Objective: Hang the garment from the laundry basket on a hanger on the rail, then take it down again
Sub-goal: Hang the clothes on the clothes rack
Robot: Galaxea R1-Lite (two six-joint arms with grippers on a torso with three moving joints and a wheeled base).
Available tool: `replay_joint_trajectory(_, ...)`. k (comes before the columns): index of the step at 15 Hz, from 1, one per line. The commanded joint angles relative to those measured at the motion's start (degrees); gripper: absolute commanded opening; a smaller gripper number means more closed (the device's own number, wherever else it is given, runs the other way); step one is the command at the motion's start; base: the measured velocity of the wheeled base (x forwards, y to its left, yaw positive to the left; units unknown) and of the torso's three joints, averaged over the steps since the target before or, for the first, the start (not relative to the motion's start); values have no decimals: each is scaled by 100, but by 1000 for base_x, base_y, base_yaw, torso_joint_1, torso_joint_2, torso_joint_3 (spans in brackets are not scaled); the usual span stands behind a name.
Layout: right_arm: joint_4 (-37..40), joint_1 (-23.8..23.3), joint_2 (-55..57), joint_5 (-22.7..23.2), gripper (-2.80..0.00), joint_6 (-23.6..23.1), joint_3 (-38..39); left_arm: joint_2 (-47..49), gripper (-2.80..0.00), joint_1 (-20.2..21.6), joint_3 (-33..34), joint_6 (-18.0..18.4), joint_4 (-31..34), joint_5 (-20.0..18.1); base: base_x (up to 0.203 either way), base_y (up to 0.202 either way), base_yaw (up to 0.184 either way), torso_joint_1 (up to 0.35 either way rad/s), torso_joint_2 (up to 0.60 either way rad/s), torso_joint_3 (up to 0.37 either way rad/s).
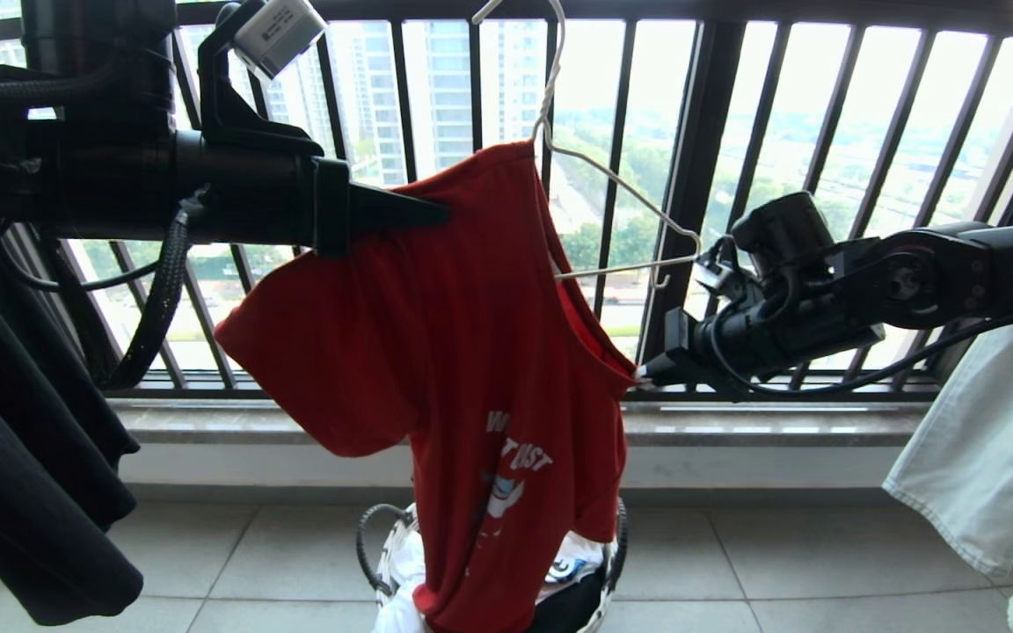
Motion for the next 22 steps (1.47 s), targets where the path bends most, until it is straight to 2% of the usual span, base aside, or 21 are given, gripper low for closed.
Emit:
replay_joint_trajectory(1,2,167,116,14,-280,27,47,46,-280,-8,-2,7,-3,-25,0,0,0,0,0,0)
replay_joint_trajectory(3,2,243,151,14,-280,27,52,82,-280,-8,-11,15,-5,-25,0,0,0,0,0,0)
replay_joint_trajectory(4,2,257,151,14,-173,27,65,90,-280,-8,-11,16,-5,-25,0,0,0,0,0,0)
replay_joint_trajectory(5,2,280,151,14,0,18,80,90,-280,-9,-11,16,-5,-25,0,0,0,0,0,0)
replay_joint_trajectory(12,-24,505,204,23,0,27,74,90,-280,-14,-11,16,-5,-25,0,0,0,0,0,0)
replay_joint_trajectory(13,-24,565,231,23,0,27,69,90,-280,93,-11,16,-5,-25,0,0,0,0,0,0)
replay_joint_trajectory(15,-21,694,275,23,0,35,68,89,-280,-16,-11,16,-5,-25,0,0,0,0,0,0)
replay_joint_trajectory(22,-24,853,381,23,0,36,83,73,-280,-8,-11,7,-5,-16,0,0,0,0,0,0)
